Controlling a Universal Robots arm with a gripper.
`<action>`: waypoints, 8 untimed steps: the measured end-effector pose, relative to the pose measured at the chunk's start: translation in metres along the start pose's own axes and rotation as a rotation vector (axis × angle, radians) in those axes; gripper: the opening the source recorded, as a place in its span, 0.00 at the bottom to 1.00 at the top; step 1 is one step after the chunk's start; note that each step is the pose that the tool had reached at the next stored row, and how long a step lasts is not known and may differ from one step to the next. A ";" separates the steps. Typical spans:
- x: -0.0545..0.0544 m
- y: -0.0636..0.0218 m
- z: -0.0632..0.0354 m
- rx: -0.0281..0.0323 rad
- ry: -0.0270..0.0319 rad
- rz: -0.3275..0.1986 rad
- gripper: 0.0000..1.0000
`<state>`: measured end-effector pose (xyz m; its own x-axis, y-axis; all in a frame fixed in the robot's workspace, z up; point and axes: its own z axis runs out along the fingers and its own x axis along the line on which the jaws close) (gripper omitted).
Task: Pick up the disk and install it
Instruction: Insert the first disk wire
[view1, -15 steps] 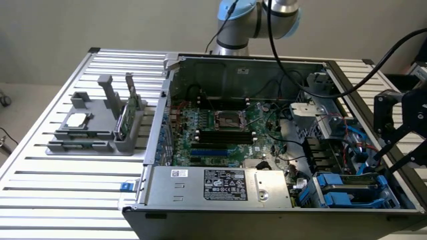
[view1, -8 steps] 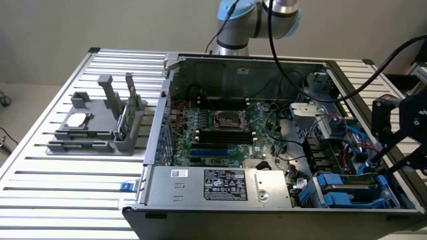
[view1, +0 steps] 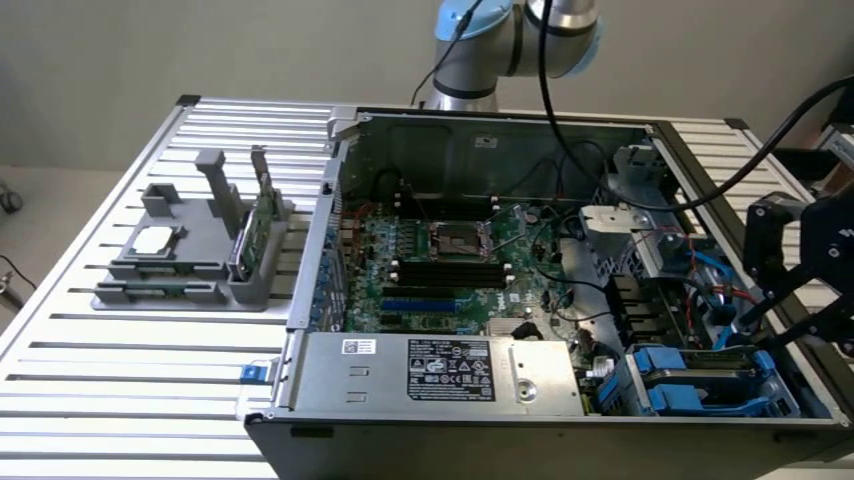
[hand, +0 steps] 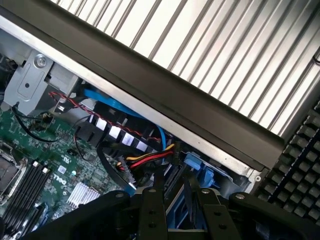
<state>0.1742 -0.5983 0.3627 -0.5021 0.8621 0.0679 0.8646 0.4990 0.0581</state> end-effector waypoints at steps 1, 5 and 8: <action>-0.001 -0.0004 0.0014 -0.0011 0.0017 0.002 0.31; -0.005 -0.0022 0.0071 -0.0075 0.0116 0.008 0.31; -0.007 -0.0023 0.0099 -0.0151 0.0243 0.010 0.31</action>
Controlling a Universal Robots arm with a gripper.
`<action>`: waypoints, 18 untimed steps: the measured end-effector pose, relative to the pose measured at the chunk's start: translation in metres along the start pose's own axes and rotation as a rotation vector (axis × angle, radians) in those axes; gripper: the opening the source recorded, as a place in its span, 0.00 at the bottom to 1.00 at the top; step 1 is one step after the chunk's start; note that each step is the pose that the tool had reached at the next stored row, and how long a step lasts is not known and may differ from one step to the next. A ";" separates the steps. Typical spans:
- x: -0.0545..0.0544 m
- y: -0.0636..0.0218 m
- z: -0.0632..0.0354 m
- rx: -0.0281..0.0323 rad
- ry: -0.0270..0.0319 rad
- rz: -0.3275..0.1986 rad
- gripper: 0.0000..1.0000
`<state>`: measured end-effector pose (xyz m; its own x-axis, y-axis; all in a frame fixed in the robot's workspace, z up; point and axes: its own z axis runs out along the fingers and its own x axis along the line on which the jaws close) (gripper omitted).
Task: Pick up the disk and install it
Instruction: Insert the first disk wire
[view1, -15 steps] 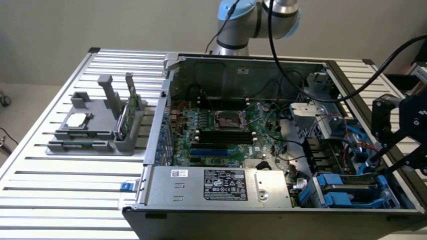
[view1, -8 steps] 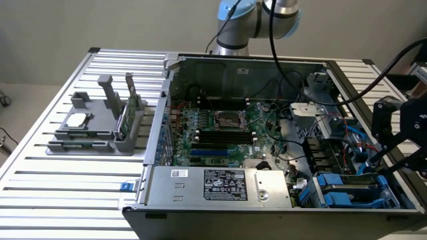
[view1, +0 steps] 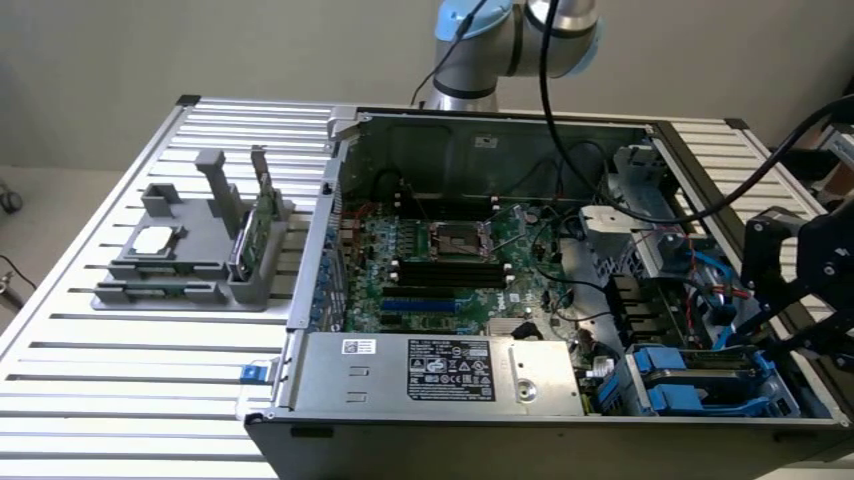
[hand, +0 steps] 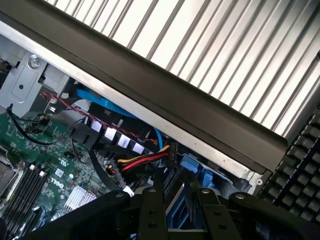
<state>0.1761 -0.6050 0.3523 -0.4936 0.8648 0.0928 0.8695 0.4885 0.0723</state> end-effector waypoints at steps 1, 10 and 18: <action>-0.001 0.0002 0.0008 -0.0033 0.0057 0.001 0.31; -0.006 0.0022 0.0062 -0.0224 0.0390 0.009 0.31; -0.009 0.0017 0.0117 -0.0308 0.0578 0.020 0.31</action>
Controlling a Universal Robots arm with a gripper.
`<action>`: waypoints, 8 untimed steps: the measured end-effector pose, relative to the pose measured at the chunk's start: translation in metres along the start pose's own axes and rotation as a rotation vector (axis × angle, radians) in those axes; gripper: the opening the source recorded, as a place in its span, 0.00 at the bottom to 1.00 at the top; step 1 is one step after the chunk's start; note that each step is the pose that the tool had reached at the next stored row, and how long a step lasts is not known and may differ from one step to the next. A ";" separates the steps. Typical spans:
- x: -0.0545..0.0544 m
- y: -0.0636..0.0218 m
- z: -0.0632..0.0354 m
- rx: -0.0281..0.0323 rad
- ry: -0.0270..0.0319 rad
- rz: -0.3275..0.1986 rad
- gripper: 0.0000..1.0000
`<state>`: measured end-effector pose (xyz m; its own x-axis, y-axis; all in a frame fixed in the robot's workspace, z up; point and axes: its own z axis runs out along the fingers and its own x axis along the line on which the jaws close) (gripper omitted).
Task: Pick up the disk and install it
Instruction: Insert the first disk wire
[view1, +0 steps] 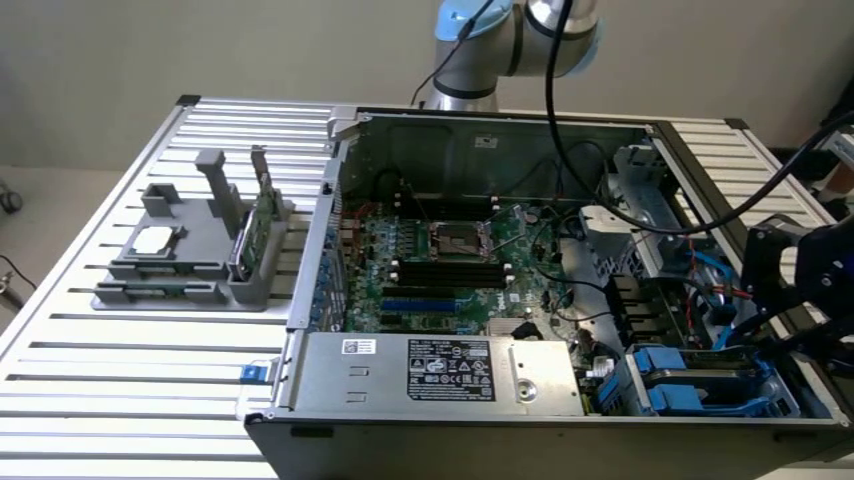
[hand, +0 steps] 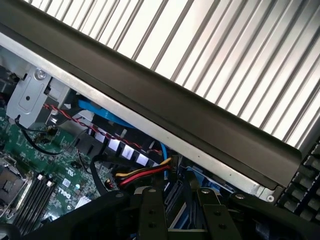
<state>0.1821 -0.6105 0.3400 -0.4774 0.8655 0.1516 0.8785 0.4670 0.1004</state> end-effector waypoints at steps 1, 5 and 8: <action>0.000 0.0001 0.0004 -0.0009 0.0015 0.002 0.31; -0.001 0.0002 0.0024 -0.0037 0.0047 0.008 0.31; -0.001 0.0001 0.0044 -0.0052 0.0054 0.014 0.31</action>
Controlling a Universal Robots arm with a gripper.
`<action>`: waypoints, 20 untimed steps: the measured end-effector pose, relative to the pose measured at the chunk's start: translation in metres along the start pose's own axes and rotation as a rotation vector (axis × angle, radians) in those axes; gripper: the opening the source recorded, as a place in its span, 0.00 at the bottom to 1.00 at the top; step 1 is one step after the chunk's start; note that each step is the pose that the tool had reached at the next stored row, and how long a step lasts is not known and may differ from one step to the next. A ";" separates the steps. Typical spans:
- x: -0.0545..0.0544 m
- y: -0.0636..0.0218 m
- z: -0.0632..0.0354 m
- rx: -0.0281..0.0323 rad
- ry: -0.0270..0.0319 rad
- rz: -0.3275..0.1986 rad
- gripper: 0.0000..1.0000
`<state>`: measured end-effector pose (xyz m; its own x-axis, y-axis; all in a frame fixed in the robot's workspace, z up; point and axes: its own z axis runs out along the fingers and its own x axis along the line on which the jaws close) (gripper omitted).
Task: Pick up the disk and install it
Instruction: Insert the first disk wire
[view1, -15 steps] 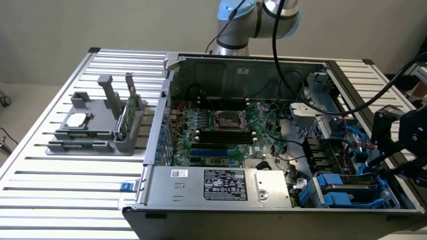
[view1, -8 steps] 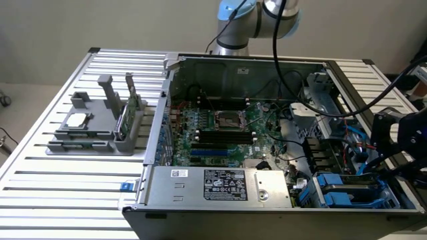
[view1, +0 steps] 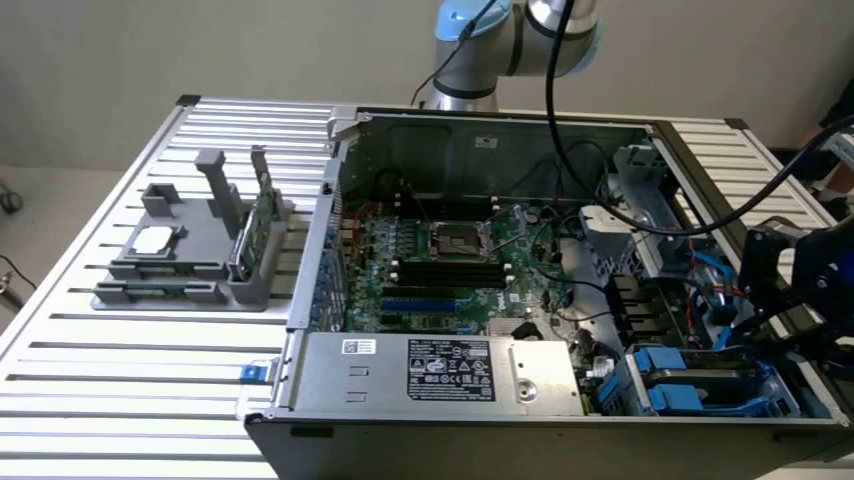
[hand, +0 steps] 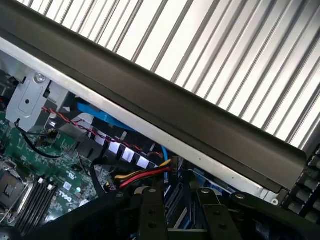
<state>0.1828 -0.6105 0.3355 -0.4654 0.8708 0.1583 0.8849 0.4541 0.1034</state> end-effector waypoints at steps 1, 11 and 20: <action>0.000 -0.0001 0.0011 -0.0008 0.0009 0.001 0.31; 0.000 -0.0003 0.0023 -0.0021 -0.0005 0.016 0.31; 0.002 -0.0004 -0.0107 0.0001 0.0027 0.028 0.22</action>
<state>0.1811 -0.6105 0.3463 -0.4403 0.8828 0.1638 0.8977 0.4294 0.0988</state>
